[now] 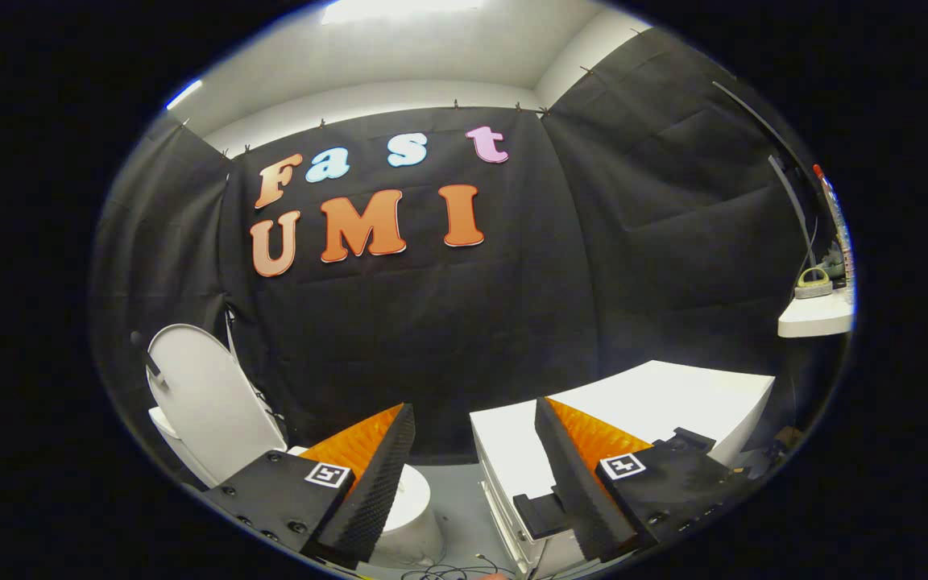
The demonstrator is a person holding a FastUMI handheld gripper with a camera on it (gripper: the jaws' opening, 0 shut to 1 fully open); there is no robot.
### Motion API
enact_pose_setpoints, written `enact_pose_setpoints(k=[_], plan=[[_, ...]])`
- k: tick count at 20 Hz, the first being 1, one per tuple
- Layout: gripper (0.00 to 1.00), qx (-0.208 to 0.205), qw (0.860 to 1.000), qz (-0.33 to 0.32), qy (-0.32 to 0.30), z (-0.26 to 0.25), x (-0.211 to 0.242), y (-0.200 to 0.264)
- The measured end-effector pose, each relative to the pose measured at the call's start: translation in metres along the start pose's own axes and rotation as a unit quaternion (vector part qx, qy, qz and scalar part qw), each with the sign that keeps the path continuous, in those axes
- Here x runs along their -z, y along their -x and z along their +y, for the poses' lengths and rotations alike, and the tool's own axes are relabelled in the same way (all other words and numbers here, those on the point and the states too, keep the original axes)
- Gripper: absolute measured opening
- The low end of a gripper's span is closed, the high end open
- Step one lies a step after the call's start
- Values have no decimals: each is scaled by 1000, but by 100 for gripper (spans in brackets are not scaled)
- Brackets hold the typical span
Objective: Open the toilet lid.
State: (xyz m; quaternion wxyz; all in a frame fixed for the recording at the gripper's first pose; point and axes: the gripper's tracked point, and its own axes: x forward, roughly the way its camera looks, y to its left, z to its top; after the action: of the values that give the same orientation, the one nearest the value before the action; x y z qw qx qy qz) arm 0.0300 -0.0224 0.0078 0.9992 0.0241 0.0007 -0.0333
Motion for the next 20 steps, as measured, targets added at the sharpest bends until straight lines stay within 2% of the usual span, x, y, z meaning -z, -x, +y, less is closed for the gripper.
enact_pose_setpoints(k=[20], plan=[[97,-18,998,1,54,16,12,5]])
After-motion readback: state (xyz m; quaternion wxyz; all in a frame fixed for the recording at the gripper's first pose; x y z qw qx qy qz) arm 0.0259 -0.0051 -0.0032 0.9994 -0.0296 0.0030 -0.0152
